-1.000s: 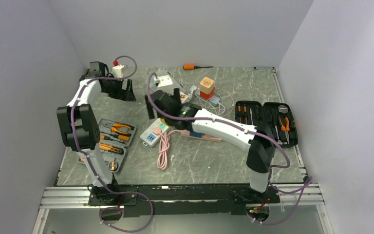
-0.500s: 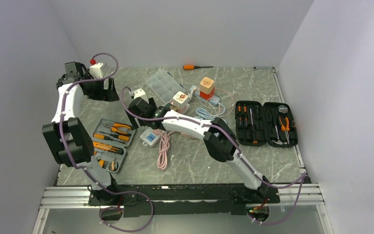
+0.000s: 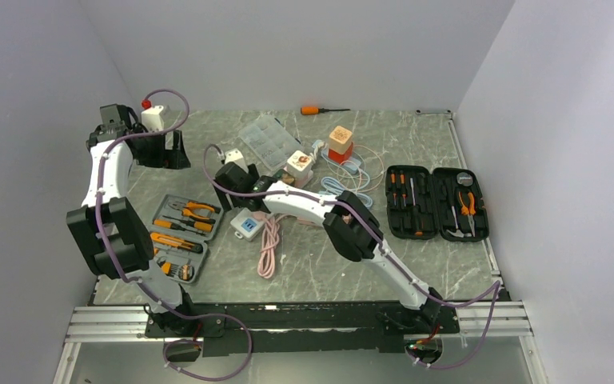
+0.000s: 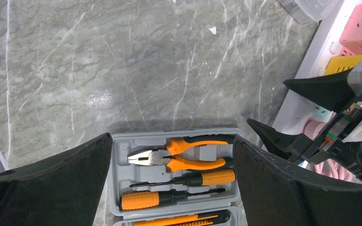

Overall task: Pull the plug off the socket
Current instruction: Move the socket to the center of the board.

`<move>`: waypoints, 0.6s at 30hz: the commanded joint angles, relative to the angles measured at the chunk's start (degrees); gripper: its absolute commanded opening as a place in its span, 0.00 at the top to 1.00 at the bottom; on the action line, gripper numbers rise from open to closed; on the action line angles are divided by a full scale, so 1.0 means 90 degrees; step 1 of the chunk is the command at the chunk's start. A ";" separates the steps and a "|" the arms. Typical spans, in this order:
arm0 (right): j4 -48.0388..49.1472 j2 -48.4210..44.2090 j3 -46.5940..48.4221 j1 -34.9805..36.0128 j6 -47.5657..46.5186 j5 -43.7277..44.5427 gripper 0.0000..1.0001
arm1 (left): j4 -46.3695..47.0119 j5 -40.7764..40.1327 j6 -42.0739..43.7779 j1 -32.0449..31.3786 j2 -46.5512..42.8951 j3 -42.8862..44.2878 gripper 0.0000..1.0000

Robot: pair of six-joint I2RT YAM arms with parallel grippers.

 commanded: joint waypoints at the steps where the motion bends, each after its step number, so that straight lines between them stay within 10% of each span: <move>1: -0.0315 -0.0680 -0.1246 -0.0339 0.0316 0.0721 0.15 | 0.0164 0.0053 0.0005 0.0007 -0.0176 0.0026 0.01; 18: -0.0384 -0.2759 -0.3903 -0.0816 0.1481 0.0682 0.14 | 0.0653 -0.0286 0.0327 -0.0842 -0.0036 -0.0346 0.01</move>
